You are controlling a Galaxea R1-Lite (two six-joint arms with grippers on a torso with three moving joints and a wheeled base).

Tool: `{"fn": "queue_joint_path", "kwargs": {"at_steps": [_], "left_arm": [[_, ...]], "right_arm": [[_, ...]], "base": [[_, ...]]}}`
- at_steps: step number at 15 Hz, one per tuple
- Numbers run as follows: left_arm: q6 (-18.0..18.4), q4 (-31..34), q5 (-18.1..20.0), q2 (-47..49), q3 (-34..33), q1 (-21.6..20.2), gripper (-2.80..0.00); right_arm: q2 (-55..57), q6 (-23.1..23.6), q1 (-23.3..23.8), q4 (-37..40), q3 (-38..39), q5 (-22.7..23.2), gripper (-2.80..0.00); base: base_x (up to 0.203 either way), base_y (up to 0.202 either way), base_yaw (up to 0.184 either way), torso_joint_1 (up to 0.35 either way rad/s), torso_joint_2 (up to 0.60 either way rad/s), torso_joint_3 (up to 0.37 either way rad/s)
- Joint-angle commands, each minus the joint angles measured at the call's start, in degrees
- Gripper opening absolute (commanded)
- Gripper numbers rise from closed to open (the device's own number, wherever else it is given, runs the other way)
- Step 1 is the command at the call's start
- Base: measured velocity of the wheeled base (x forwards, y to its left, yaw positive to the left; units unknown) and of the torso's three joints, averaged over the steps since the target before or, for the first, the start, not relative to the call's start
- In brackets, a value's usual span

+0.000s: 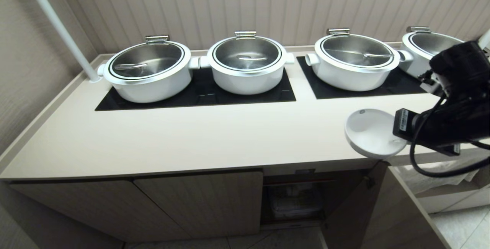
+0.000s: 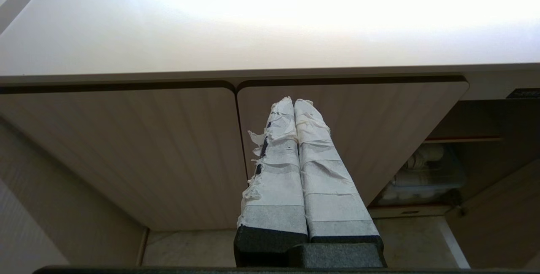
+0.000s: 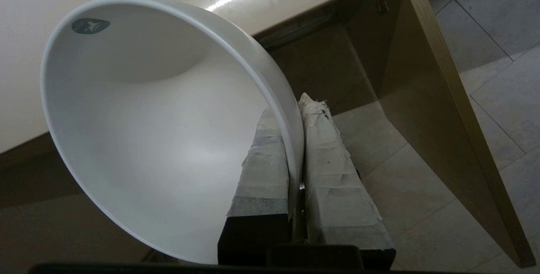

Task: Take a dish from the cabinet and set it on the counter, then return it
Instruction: Put it back into the cabinet

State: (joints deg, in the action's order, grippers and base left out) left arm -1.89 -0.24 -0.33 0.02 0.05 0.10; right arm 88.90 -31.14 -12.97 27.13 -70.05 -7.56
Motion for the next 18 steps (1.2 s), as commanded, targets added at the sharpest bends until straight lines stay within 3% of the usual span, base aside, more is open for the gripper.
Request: {"fn": "queue_joint_path", "kwargs": {"at_steps": [1, 7, 14, 18], "left_arm": [[0.0, 0.0, 0.0, 0.0, 0.0, 0.0, -2.8], [0.0, 0.0, 0.0, 0.0, 0.0, 0.0, -2.8], [0.0, 0.0, 0.0, 0.0, 0.0, 0.0, -2.8], [0.0, 0.0, 0.0, 0.0, 0.0, 0.0, -2.8]], "right_arm": [[-8.2, 0.1, 0.1, -1.7, 8.6, -0.5, -2.8], [-20.3, 3.0, 0.2, -9.0, 22.8, -2.9, -2.8], [-24.0, 3.0, 2.1, -14.6, 27.1, -8.9, -2.8], [-31.5, 4.8, 2.7, -16.2, 34.0, -10.3, -2.8]], "base": [[0.0, 0.0, 0.0, 0.0, 0.0, 0.0], [0.0, 0.0, 0.0, 0.0, 0.0, 0.0], [0.0, 0.0, 0.0, 0.0, 0.0, 0.0], [0.0, 0.0, 0.0, 0.0, 0.0, 0.0]]}}
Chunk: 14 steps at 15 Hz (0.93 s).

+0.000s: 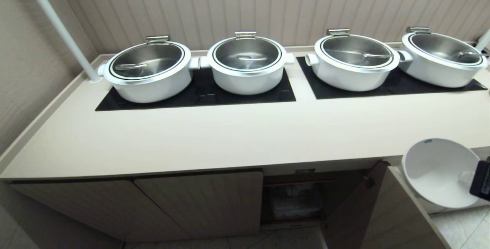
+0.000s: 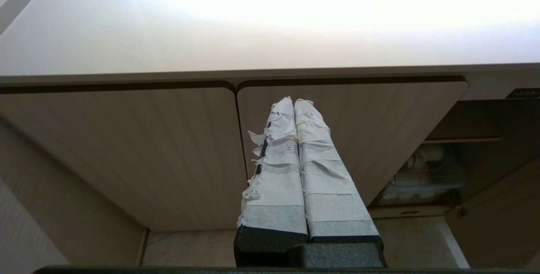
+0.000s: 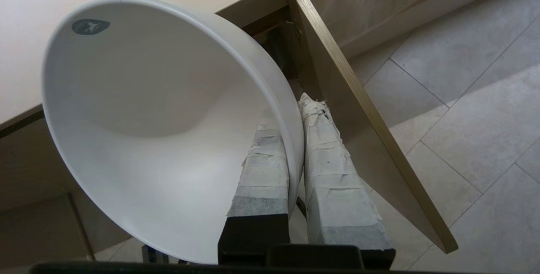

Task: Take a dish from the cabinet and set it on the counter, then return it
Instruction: Put it back into the cabinet

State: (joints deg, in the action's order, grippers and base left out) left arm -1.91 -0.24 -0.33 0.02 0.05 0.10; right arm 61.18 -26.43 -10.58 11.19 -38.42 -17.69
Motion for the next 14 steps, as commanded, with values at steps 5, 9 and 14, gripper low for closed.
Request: {"fn": "queue_joint_path", "kwargs": {"at_steps": [5, 9, 14], "left_arm": [[0.0, 0.0, 0.0, 0.0, 0.0, 0.0, -2.8], [0.0, 0.0, 0.0, 0.0, 0.0, 0.0, -2.8], [0.0, 0.0, 0.0, 0.0, 0.0, 0.0, -2.8]], "right_arm": [[-7.2, 3.8, 0.3, -0.2, 10.4, 6.2, -2.8], [-7.0, 3.5, -0.3, 0.0, 17.3, 11.8, -2.8], [-4.3, 3.8, -0.7, -0.5, 24.1, 19.2, -2.8]], "base": [[0.0, 0.0, 0.0, 0.0, 0.0, 0.0], [0.0, 0.0, 0.0, 0.0, 0.0, 0.0], [0.0, 0.0, 0.0, 0.0, 0.0, 0.0]]}}
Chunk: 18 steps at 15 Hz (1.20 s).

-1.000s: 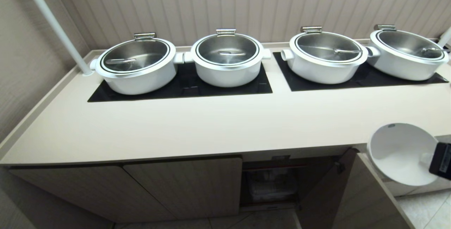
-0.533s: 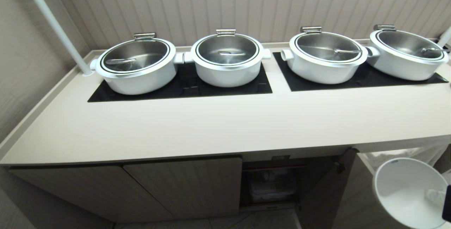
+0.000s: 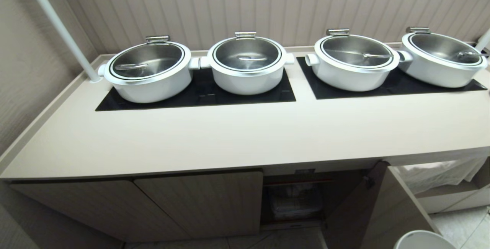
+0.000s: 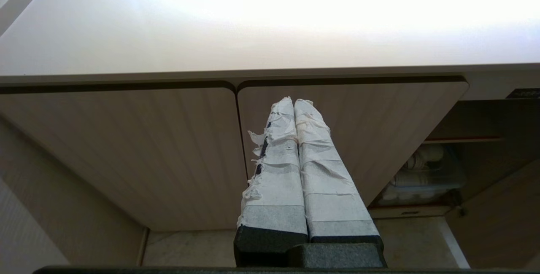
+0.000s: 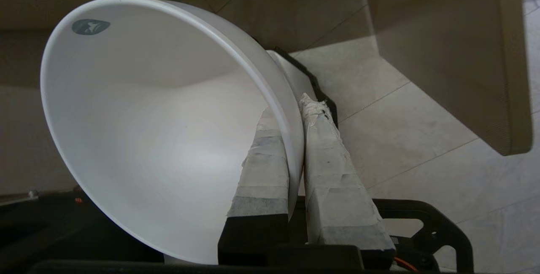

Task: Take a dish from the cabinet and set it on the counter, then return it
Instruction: Put it back into the cabinet

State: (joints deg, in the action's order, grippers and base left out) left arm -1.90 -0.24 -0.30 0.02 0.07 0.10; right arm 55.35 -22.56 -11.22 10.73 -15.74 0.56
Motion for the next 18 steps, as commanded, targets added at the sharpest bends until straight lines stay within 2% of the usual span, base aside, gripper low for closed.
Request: {"fn": "queue_joint_path", "kwargs": {"at_steps": [1, 4, 8, 16, 18], "left_arm": [[0.0, 0.0, 0.0, 0.0, 0.0, 0.0, -2.8], [0.0, 0.0, 0.0, 0.0, 0.0, 0.0, -2.8], [0.0, 0.0, 0.0, 0.0, 0.0, 0.0, -2.8], [0.0, 0.0, 0.0, 0.0, -0.1, 0.0, -2.8], [0.0, 0.0, 0.0, 0.0, 0.0, 0.0, -2.8]], "right_arm": [[2.0, 0.2, 0.0, -0.2, 2.7, 2.5, -2.8], [2.5, 0.2, -1.2, -0.3, 3.1, 5.8, -2.8], [3.0, -0.1, -4.0, -2.7, 3.5, 7.7, -2.8], [3.9, 0.9, -4.6, -7.8, 7.5, 7.8, -2.8], [4.2, 2.4, -4.5, -8.3, 8.2, 7.8, -2.8]], "base": [[0.0, 0.0, 0.0, 0.0, 0.0, 0.0], [0.0, 0.0, 0.0, 0.0, 0.0, 0.0], [0.0, 0.0, 0.0, 0.0, 0.0, 0.0], [0.0, 0.0, 0.0, 0.0, 0.0, 0.0], [0.0, 0.0, 0.0, 0.0, 0.0, 0.0]]}}
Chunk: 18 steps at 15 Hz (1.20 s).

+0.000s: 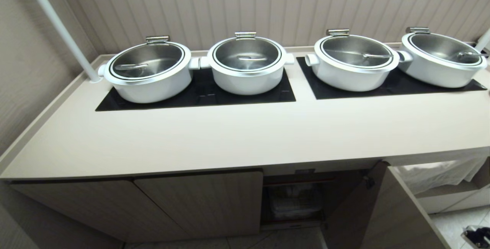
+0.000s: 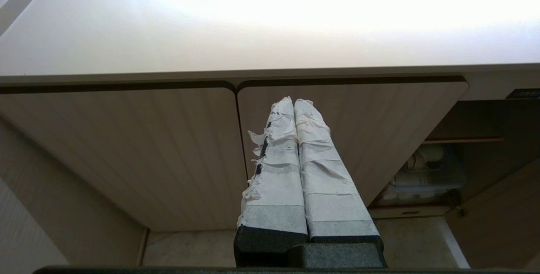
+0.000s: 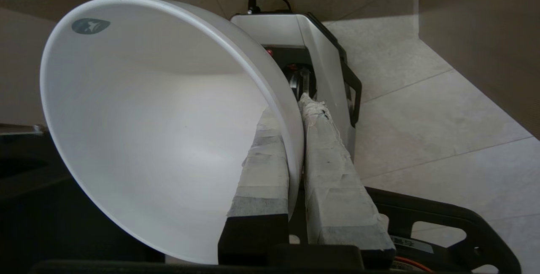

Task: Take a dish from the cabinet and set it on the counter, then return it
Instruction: Put it back into the cabinet

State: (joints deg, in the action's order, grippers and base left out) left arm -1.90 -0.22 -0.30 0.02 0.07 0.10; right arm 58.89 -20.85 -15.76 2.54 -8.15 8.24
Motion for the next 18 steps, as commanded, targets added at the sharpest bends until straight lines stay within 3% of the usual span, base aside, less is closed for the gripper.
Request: {"fn": "queue_joint_path", "kwargs": {"at_steps": [1, 8, 18], "left_arm": [[0.0, 0.0, 0.0, 0.0, -0.1, 0.0, -2.8], [0.0, 0.0, 0.0, 0.0, 0.0, 0.0, -2.8], [0.0, 0.0, 0.0, 0.0, -0.1, 0.0, -2.8]], "right_arm": [[0.8, 1.1, 0.1, -0.6, 0.9, 0.0, -2.8], [1.9, 1.2, 0.6, -5.1, 2.3, -0.1, -2.8], [2.4, 0.9, 0.5, -5.4, 2.5, 0.0, -2.8]], "base": [[0.0, 0.0, 0.0, 0.0, 0.0, 0.0], [0.0, 0.0, 0.0, 0.0, 0.0, 0.0], [0.0, 0.0, 0.0, 0.0, 0.0, 0.0]]}}
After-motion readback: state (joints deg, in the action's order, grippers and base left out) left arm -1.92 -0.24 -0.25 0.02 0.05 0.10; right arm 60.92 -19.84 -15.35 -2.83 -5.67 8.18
